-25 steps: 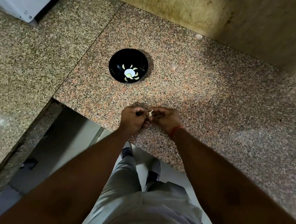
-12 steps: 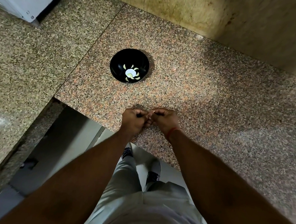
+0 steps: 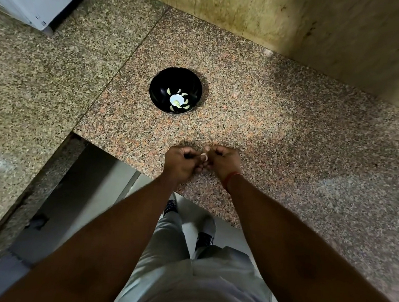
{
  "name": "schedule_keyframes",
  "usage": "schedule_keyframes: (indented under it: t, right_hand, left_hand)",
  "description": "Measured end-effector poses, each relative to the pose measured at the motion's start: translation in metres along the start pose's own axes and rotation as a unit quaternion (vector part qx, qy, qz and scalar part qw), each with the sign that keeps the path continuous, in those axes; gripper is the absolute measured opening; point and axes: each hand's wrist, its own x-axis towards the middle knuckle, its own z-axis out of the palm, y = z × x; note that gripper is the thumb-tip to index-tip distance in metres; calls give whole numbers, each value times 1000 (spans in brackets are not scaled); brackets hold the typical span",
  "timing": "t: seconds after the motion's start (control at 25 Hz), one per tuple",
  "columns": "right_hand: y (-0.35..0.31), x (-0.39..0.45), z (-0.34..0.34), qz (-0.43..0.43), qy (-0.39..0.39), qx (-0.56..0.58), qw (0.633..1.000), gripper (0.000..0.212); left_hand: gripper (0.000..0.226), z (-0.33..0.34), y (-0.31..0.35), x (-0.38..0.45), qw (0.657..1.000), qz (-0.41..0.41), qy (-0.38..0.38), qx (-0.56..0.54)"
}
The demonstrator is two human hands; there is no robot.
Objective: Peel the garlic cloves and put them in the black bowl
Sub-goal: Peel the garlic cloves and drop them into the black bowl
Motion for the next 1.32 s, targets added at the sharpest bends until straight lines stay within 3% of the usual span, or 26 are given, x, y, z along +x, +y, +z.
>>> schedule_keyframes:
  t: [0.12, 0.28, 0.88, 1.08, 1.32]
  right_hand:
    - [-2, 0, -8, 5, -40, 14, 999, 12]
    - [-2, 0, -13, 15, -77, 27, 997, 23]
    - [-2, -2, -14, -6, -72, 27, 997, 18]
    - [-3, -2, -14, -10, -92, 37, 995, 22]
    - [-1, -6, -12, -19, -61, 27, 998, 17]
  left_hand:
    - [8, -4, -4, 7, 1000, -14, 8, 1]
    - [5, -2, 0, 7, 1000, -7, -4, 0]
    - [17, -8, 0, -1, 998, 56, -17, 11]
    - [14, -7, 4, -5, 993, 99, 2, 56]
    - [17, -3, 0, -13, 958, 229, 71, 158]
